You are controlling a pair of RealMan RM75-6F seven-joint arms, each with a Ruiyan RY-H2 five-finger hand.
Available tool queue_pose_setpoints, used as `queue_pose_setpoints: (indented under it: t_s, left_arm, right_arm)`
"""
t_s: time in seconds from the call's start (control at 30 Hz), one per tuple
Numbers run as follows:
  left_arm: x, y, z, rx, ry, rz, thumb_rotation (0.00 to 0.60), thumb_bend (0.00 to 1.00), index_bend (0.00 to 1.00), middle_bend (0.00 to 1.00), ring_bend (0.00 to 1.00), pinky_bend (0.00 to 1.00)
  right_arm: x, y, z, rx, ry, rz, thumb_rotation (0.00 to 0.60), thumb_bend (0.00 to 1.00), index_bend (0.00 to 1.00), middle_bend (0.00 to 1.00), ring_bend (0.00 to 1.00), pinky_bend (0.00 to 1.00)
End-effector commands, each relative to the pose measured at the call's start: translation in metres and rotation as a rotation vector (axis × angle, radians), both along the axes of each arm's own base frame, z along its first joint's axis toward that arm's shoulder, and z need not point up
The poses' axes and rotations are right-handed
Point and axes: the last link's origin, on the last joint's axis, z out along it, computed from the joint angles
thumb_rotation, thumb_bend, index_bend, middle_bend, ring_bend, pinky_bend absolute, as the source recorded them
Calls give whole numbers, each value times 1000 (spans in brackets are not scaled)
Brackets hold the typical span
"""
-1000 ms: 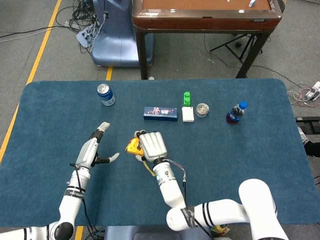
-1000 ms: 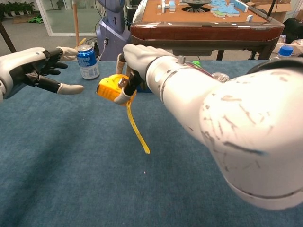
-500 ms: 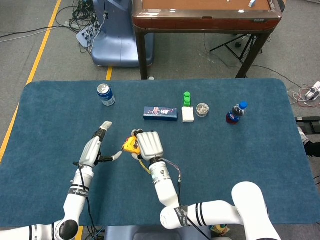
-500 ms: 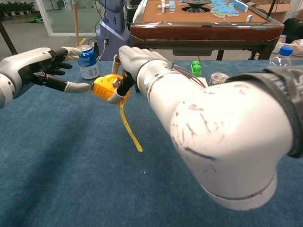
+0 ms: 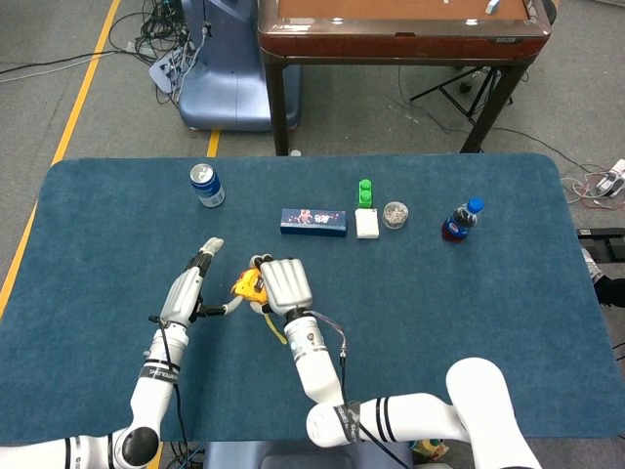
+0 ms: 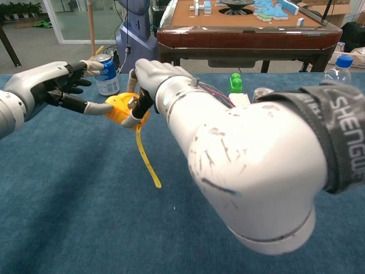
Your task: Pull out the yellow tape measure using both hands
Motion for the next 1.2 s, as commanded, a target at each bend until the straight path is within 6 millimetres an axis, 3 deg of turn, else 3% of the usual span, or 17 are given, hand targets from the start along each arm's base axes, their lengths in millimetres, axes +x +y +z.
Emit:
queue_pose_setpoints:
  t_s: [0.03,1.2]
  left_arm:
    - [-1,1,0,1,4,2,600,188,0,0,0,0]
    - [-10,5,1,21,33,34,600,187,0,0,0,0]
  right_arm:
    - [0,1,0,3,-4,1,600,756,722,710,677,428]
    - [-6,1,5,14,-32,4,600,763,742,715,679,428]
